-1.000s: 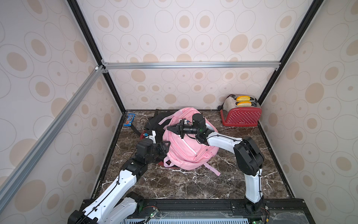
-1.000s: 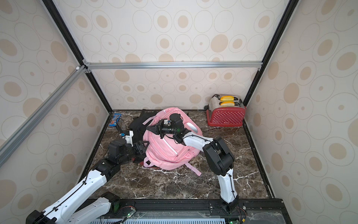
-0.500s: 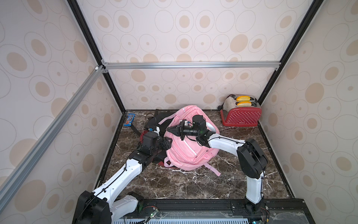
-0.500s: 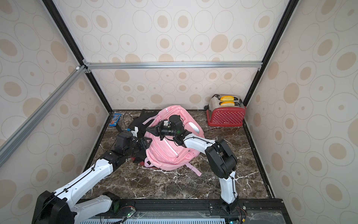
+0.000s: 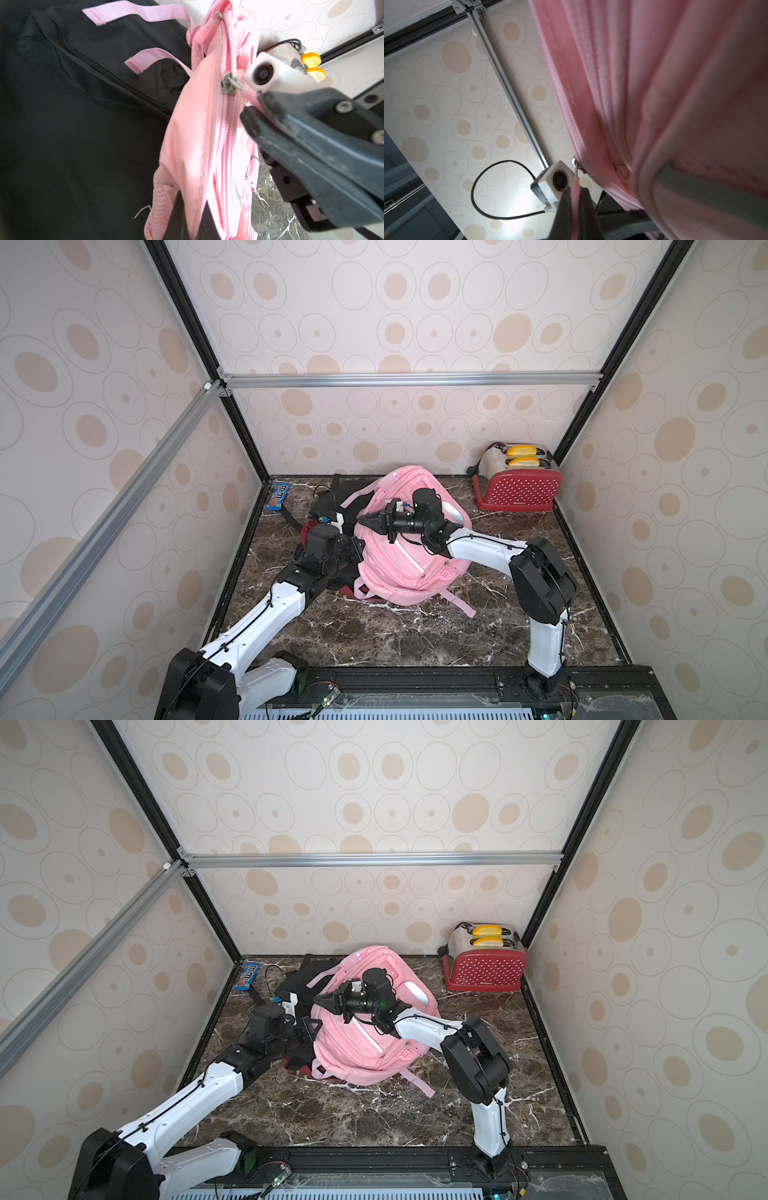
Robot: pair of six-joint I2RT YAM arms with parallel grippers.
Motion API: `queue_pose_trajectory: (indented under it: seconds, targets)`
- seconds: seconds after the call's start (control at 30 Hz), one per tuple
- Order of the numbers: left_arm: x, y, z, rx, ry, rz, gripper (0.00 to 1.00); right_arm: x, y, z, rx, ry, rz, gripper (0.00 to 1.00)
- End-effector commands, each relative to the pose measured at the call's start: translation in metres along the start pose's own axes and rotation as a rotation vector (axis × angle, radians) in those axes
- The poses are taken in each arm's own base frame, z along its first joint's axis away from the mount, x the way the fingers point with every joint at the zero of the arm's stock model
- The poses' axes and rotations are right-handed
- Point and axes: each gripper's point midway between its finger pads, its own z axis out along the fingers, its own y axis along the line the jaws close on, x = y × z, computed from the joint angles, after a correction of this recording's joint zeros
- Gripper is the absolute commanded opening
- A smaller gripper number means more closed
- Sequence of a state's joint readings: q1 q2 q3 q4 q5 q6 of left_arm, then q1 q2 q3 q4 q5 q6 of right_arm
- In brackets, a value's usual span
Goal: Zip up the backpack
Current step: Zip the zipper on the backpack.
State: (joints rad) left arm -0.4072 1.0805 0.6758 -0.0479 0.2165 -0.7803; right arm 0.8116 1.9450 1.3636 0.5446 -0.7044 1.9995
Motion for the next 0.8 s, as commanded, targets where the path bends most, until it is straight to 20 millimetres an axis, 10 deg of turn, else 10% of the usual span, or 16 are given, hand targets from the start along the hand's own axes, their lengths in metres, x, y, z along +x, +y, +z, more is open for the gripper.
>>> queue_pose_trajectory:
  seconds: [0.0,0.77]
  targets:
    - [-0.009,-0.016,-0.01,0.075,-0.05,-0.002,0.0,0.028,0.063,-0.005,-0.145,0.055,-0.13,0.0]
    - [0.008,-0.009,-0.026,0.106,-0.048,-0.05,0.0,-0.015,0.075,0.001,-0.181,-0.036,-0.072,0.0]
